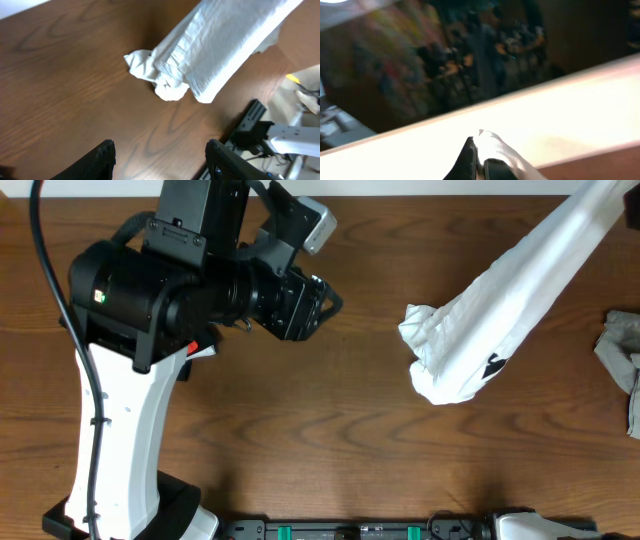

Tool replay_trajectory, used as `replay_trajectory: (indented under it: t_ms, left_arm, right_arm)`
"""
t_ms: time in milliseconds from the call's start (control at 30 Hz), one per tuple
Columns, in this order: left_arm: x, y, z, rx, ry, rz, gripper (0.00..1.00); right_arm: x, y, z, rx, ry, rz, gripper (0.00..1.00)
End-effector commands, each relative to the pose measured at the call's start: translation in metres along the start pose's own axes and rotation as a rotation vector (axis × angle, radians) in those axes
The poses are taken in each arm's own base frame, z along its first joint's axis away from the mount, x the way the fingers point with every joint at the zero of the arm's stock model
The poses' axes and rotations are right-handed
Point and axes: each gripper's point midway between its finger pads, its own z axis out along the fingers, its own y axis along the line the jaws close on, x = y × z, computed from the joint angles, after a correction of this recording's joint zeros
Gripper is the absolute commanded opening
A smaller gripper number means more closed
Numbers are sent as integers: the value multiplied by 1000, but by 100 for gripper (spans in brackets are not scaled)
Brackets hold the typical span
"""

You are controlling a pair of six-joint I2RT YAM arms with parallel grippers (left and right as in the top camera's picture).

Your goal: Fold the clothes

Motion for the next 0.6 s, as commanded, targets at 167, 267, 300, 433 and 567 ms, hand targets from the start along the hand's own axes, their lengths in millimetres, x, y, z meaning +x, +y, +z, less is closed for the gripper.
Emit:
replay_trajectory:
  t_ms: [167, 267, 300, 433, 567]
  left_arm:
    - [-4, 2, -7, -31, -29, 35, 60]
    - [-3, 2, -7, -32, -28, 34, 60]
    - [-3, 2, -8, -35, -29, 35, 60]
    - [-3, 5, -12, -62, -38, 39, 61]
    - [-3, 5, -14, -72, -40, 40, 60]
  right_arm:
    - [-2, 56, 2, -244, -7, 0, 1]
    - [-9, 64, 4, -272, -26, 90, 1]
    - [-12, 53, 7, -207, -47, 130, 1]
    - [-26, -6, 9, 152, -179, 181, 1]
    - [-21, -23, 6, 259, -185, 185, 1]
